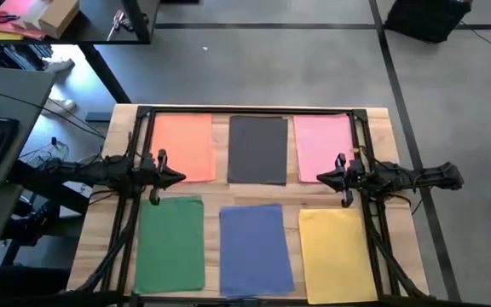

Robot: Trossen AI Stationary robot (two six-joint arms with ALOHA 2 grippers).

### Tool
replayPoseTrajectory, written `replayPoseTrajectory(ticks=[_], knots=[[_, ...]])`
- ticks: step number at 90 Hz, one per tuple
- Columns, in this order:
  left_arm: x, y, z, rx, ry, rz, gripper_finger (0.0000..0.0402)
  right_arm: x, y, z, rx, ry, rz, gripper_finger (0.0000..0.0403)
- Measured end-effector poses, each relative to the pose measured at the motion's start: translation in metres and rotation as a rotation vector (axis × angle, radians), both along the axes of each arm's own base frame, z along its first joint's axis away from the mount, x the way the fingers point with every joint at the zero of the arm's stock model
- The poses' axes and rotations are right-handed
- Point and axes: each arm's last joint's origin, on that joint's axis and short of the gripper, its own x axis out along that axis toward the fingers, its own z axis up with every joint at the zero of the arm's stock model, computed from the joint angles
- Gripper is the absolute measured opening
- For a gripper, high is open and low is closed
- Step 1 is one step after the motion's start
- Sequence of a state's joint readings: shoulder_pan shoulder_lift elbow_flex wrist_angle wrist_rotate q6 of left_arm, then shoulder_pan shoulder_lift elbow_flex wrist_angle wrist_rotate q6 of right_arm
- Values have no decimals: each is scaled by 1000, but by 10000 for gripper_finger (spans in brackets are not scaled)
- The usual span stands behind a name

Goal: Organize paper
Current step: Return to Home Position

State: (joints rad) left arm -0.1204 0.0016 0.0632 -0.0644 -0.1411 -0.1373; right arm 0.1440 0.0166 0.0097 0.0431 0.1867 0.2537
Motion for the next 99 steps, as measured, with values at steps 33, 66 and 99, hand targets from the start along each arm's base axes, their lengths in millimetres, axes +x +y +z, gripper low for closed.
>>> replayPoseTrajectory(ticks=[33,66,99], knots=[[4,1,-9,-10,-37,48,0,0,0,0,-1,4,0,7],[5,1,-9,-20,-27,44,0,0,0,0,-1,4,0,7],[5,1,-9,-20,-26,44,0,0,0,0,-1,5,0,7]])
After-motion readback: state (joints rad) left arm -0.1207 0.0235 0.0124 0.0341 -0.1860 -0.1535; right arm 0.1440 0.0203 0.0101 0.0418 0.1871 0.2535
